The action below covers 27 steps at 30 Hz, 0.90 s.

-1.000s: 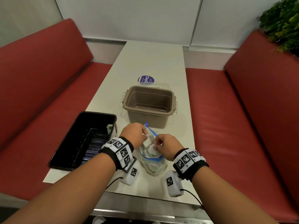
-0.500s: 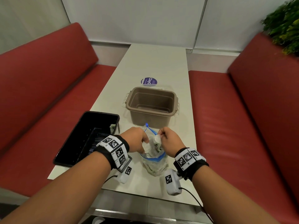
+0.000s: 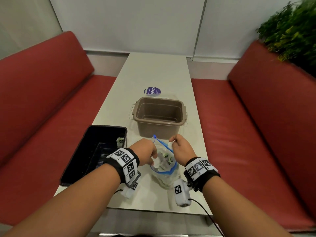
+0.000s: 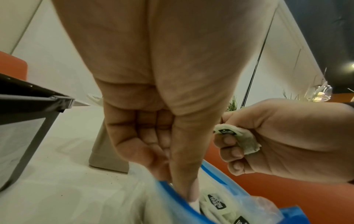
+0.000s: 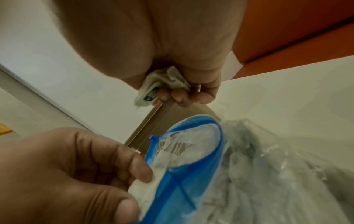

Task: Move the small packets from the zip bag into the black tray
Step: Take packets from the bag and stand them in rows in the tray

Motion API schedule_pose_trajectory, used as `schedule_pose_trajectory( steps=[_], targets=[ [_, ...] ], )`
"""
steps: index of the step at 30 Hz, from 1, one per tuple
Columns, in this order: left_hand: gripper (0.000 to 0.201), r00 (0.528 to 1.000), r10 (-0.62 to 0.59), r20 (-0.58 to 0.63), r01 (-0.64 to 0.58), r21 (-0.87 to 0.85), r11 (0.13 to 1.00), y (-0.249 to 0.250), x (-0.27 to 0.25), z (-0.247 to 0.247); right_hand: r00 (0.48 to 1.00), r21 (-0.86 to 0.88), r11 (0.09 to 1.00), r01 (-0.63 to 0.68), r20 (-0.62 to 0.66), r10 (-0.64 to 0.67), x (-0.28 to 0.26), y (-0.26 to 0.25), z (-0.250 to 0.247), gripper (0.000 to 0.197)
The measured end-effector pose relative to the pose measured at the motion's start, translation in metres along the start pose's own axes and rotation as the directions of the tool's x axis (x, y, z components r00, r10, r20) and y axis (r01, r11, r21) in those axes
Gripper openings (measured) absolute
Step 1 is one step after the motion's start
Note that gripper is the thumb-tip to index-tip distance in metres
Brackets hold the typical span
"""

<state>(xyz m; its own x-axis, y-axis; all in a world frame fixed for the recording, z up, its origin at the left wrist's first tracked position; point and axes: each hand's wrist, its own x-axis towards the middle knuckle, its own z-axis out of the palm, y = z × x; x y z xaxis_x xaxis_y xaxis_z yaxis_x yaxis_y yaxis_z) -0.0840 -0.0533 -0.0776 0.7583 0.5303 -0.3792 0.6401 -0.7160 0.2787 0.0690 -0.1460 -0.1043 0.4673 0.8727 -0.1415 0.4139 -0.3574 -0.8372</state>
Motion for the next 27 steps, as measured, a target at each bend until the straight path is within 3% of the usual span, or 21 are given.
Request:
schedule_pose_trajectory(
  steps=[3,9,12,13,16,20,22,24,27],
  targets=[
    [0.039,0.999,0.045,0.028,-0.045,-0.002,0.999,-0.005,-0.001,-0.004,0.999,0.030,0.999,-0.038,0.015,0.038,-0.002,-0.006,0.005,0.016],
    [0.022,0.992,0.126,-0.010,-0.126,0.023,0.992,-0.014,0.000,-0.007,0.997,0.031,0.997,-0.077,0.031,0.076,-0.010,-0.011,0.011,0.016],
    [0.021,0.982,0.161,-0.097,-0.163,-0.016,0.986,-0.019,0.001,-0.009,0.998,0.052,0.997,-0.054,0.022,0.053,-0.012,-0.010,0.012,0.002],
    [0.021,0.976,0.166,-0.143,-0.174,-0.046,0.984,-0.021,0.002,-0.010,0.999,0.052,0.998,-0.034,0.018,0.033,-0.013,-0.010,0.012,0.009],
    [0.019,0.954,0.156,-0.256,-0.205,-0.177,0.963,-0.029,0.001,-0.020,1.000,0.084,0.996,-0.012,0.010,0.011,-0.014,-0.010,0.014,0.033],
    [0.015,0.930,0.147,-0.336,-0.255,-0.305,0.917,-0.035,-0.007,-0.035,0.997,0.063,0.997,0.035,-0.073,-0.030,-0.011,-0.024,0.020,0.011],
    [0.019,0.924,0.106,-0.367,-0.258,-0.393,0.883,-0.041,-0.011,-0.040,0.993,0.094,0.993,0.067,-0.099,-0.057,-0.009,-0.034,0.023,0.015],
    [0.025,0.938,0.063,-0.342,-0.219,-0.440,0.871,-0.049,-0.015,-0.042,0.989,0.114,0.987,0.117,-0.104,-0.105,-0.007,-0.045,0.028,0.016],
    [0.019,0.947,0.000,-0.321,-0.134,-0.397,0.908,-0.062,-0.021,-0.044,0.988,0.161,0.976,0.146,-0.082,-0.134,-0.001,-0.059,0.039,0.001]
  ],
)
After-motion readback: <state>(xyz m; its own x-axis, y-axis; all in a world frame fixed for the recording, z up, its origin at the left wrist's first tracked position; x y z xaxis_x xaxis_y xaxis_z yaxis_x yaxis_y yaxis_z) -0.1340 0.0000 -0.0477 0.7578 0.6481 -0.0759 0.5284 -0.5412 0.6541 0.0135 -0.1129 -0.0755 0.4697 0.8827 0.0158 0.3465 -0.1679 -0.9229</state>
